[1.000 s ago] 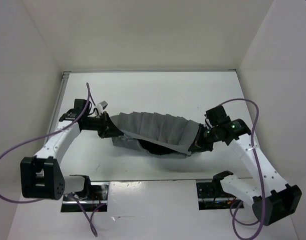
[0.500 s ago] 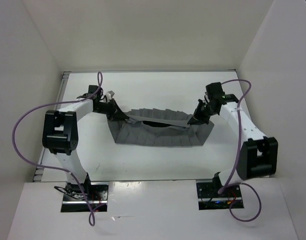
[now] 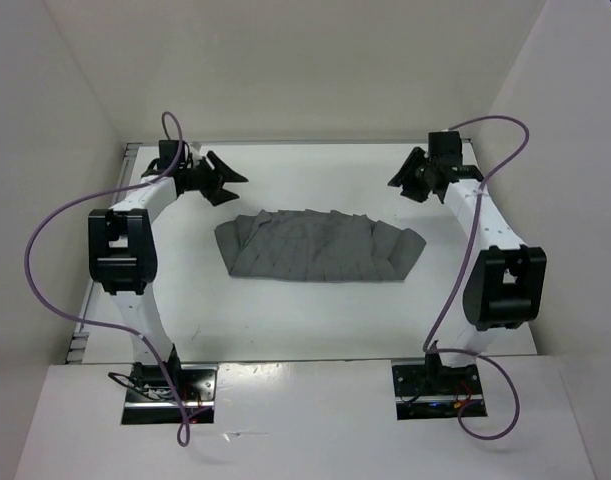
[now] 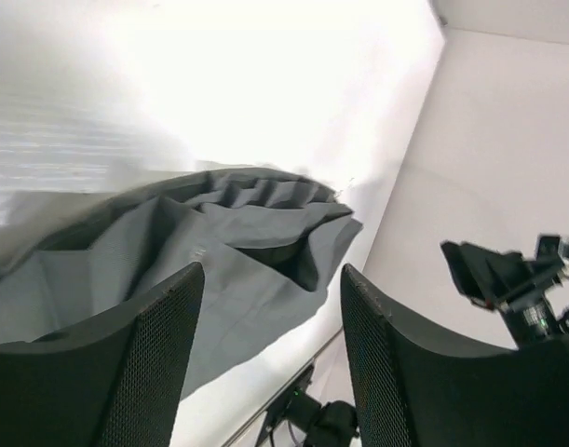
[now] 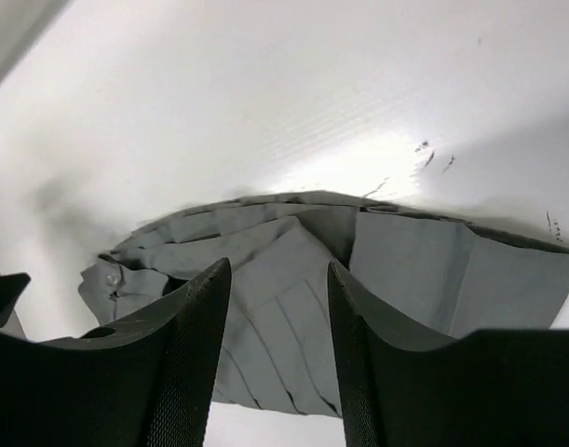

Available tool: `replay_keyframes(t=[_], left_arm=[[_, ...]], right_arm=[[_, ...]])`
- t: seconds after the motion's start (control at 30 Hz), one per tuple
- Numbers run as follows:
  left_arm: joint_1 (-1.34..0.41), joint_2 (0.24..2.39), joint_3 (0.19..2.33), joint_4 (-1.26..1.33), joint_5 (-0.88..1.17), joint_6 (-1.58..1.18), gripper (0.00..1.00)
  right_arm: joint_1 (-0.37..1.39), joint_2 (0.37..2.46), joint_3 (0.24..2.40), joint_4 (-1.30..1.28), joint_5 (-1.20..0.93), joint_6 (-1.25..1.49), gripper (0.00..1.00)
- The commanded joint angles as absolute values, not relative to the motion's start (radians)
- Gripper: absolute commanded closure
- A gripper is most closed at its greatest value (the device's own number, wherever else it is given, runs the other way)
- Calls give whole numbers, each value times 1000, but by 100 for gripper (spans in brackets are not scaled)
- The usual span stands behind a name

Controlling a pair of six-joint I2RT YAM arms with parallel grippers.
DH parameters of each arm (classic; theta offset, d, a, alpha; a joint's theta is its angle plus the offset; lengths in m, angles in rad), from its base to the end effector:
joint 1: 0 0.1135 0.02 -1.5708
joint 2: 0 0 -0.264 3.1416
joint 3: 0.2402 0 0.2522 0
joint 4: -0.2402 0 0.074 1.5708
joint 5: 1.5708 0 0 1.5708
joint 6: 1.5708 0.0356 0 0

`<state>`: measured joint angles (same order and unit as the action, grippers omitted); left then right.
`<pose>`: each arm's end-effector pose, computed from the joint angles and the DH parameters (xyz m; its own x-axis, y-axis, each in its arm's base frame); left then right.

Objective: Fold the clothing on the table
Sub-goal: Fold the skirt

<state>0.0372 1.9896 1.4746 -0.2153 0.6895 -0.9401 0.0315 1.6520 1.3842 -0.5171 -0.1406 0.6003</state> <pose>0.4462 -0.0061 0.2186 -0.7524 -0.6516 -0.0966 -0.2760 0.4450 -0.8519 0.3705 0.0167 0.2925 -0.6565 0.5389 -0.5278 0.2916 0.8266 0.4814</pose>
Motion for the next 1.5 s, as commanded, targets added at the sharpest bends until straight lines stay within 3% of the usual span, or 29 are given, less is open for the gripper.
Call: replay_keyframes(t=[0.0,0.1,0.2,0.27,0.6,0.87,1.17,1.47], left_arm=[[31,1863,1488,-153,676,-970,32],[-9,1778,1433,-194,727,-884,37],[-58,1747,1407,-295,772,-749,46],[-72,1747,1395,-333,752,-659,46],[-138,1916,1626,-558,318,-428,40],[-247,1916,1600,-431,183,-284,38],[-454,1980,1555,-400,-167,-84,38],[-518,2083,1589,-413,-386,-84,47]], right_arm=[[125,1467,1402,-466,-37,566,48],[198,1410,1390,-546,-12,499,40],[219,1399,1335,-584,-99,417,40],[219,1431,1325,-594,-121,381,40],[259,1673,1451,-632,-149,344,42],[304,1741,1486,-641,-117,344,43],[304,1741,1486,-669,-71,353,43],[304,1741,1467,-669,-61,344,43]])
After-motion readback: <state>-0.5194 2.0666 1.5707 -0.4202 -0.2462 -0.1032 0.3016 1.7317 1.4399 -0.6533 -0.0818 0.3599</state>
